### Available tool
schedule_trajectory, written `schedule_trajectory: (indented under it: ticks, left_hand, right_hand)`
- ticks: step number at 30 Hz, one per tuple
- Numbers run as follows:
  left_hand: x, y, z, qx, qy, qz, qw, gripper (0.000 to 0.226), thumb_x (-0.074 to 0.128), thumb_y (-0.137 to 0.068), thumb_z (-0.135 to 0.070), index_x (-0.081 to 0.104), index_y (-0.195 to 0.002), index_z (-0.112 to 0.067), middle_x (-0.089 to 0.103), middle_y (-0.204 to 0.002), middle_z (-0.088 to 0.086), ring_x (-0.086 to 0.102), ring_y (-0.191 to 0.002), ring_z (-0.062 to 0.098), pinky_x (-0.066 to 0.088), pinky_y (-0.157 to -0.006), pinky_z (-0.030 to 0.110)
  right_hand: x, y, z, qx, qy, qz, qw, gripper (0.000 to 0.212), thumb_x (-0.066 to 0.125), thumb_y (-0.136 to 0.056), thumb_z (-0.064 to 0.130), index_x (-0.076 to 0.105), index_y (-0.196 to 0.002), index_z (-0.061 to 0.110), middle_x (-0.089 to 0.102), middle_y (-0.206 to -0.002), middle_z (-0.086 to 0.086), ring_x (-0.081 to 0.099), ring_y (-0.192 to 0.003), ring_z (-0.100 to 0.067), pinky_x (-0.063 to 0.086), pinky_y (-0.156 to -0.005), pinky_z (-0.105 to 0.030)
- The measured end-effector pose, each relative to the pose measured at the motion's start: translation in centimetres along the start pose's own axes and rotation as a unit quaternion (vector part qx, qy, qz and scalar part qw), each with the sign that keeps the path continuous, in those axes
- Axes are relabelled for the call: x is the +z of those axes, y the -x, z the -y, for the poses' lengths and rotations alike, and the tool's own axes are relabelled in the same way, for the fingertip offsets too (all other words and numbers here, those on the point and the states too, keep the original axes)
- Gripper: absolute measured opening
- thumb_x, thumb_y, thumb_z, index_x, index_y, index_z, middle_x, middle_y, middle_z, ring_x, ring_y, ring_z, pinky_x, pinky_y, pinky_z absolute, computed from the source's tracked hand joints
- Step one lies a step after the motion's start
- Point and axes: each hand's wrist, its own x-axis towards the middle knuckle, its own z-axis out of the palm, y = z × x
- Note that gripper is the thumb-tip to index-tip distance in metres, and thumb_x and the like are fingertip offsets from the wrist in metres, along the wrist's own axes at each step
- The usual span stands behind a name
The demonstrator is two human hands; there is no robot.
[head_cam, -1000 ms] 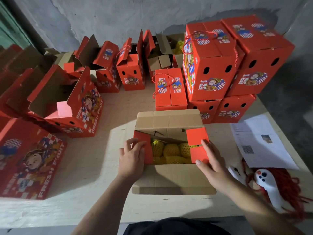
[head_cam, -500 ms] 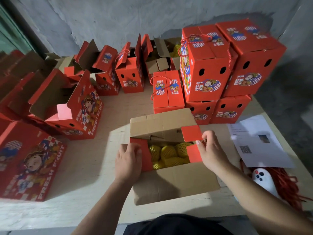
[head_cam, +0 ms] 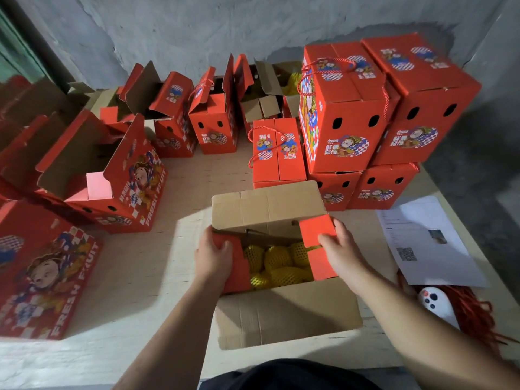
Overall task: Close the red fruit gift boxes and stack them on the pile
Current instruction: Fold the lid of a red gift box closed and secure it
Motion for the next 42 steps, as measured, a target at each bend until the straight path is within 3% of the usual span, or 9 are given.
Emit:
schedule_trajectory:
  ticks: [5,8,16,22,28,33,36,39,42]
  left_hand:
    - [-0.2,0.9,0.9,0.081,0.139,-0.015,0.987,0.041,0.058,-0.092,-0.022,0.060,-0.120,-0.052,0.069,-0.117,-0.019,0.064,-0.111,-0.002,0.055,-0.086,0.023]
    - [-0.3,0.6,1.3,0.115,0.174,-0.023,0.978,0.032,0.055,-0.088,-0.031,0.064,-0.116,-0.043,0.069,-0.115,-0.017,0.064,-0.108,-0.003,0.050,-0.084,0.016]
    - [-0.4,0.8,2.0,0.124,0.201,-0.051,0.970,0.044,0.041,-0.098,-0.049,0.079,-0.087,-0.029,0.072,-0.125,-0.012,0.060,-0.126,0.011,0.043,-0.107,0.043]
    - [-1.1,1.4,2.0,0.191,-0.088,-0.028,0.977,0.024,0.066,-0.098,-0.042,0.074,-0.121,-0.041,0.061,-0.142,-0.013,0.054,-0.130,0.013,0.042,-0.115,0.044]
    - [-1.6,1.8,2.1,0.167,-0.105,0.023,0.980,0.073,0.072,-0.097,-0.034,0.038,-0.161,-0.021,0.038,-0.163,0.000,0.035,-0.149,0.023,0.031,-0.122,0.039]
    - [-2.1,1.8,1.9,-0.048,0.243,0.190,0.950,0.072,0.076,-0.096,-0.020,0.033,-0.153,-0.016,0.067,-0.136,0.014,0.073,-0.110,0.022,0.064,-0.082,0.040]
    - [-2.9,1.5,2.2,-0.046,0.289,0.245,0.924,0.060,0.070,-0.086,-0.024,0.048,-0.142,-0.022,0.070,-0.131,0.013,0.072,-0.110,0.034,0.064,-0.082,0.049]
    - [-2.6,1.7,2.1,-0.095,0.300,0.226,0.922,0.055,0.070,-0.087,-0.032,0.055,-0.140,-0.027,0.072,-0.128,0.013,0.072,-0.109,0.035,0.062,-0.084,0.054]
    - [-1.4,2.3,2.0,-0.100,0.223,0.022,0.969,0.026,0.051,-0.105,-0.036,0.068,-0.120,-0.023,0.070,-0.128,0.014,0.064,-0.121,0.036,0.052,-0.105,0.058]
  right_hand:
    - [0.5,-0.5,-0.7,-0.025,0.040,-0.026,0.999,0.060,0.045,-0.102,0.035,0.028,-0.160,0.043,0.041,-0.161,0.006,0.062,-0.096,-0.006,0.051,-0.068,-0.027]
    - [0.7,-0.5,-0.8,-0.040,-0.027,-0.030,0.998,0.067,0.037,-0.095,0.045,0.029,-0.161,0.037,0.032,-0.166,0.010,0.049,-0.135,-0.011,0.040,-0.098,-0.024]
    - [0.6,0.7,-0.3,0.032,-0.143,-0.108,0.983,0.084,0.024,-0.088,0.077,0.058,-0.145,0.026,0.057,-0.148,0.000,0.050,-0.138,-0.023,0.038,-0.113,-0.039]
    - [-1.2,1.2,-1.6,-0.054,-0.112,-0.026,0.992,0.044,0.038,-0.110,0.033,0.043,-0.154,0.038,0.044,-0.157,0.013,0.040,-0.143,-0.009,0.031,-0.116,-0.033]
    - [-5.8,5.7,-9.7,-0.206,0.180,0.125,0.954,0.105,0.065,-0.089,-0.010,0.012,-0.163,0.043,0.029,-0.166,0.003,0.032,-0.153,-0.016,0.028,-0.120,-0.021]
    - [-3.9,6.5,-7.4,-0.212,-0.001,-0.018,0.977,0.082,0.073,-0.092,0.044,0.027,-0.160,0.037,0.038,-0.154,0.012,0.042,-0.143,-0.010,0.045,-0.111,-0.031]
    - [-2.5,5.4,-3.8,-0.241,0.066,-0.159,0.955,0.079,0.075,-0.092,0.030,0.032,-0.159,0.023,0.040,-0.146,0.002,0.044,-0.135,-0.020,0.040,-0.109,-0.034]
    - [-1.8,4.6,-2.9,-0.409,0.255,-0.161,0.861,0.050,0.067,-0.096,0.012,0.057,-0.146,0.012,0.054,-0.143,-0.010,0.049,-0.132,-0.034,0.041,-0.109,-0.051]
    - [-1.1,4.8,-3.4,-0.389,0.342,-0.083,0.851,0.078,0.063,-0.091,0.063,0.055,-0.146,0.007,0.053,-0.147,-0.009,0.046,-0.139,-0.032,0.040,-0.115,-0.054]
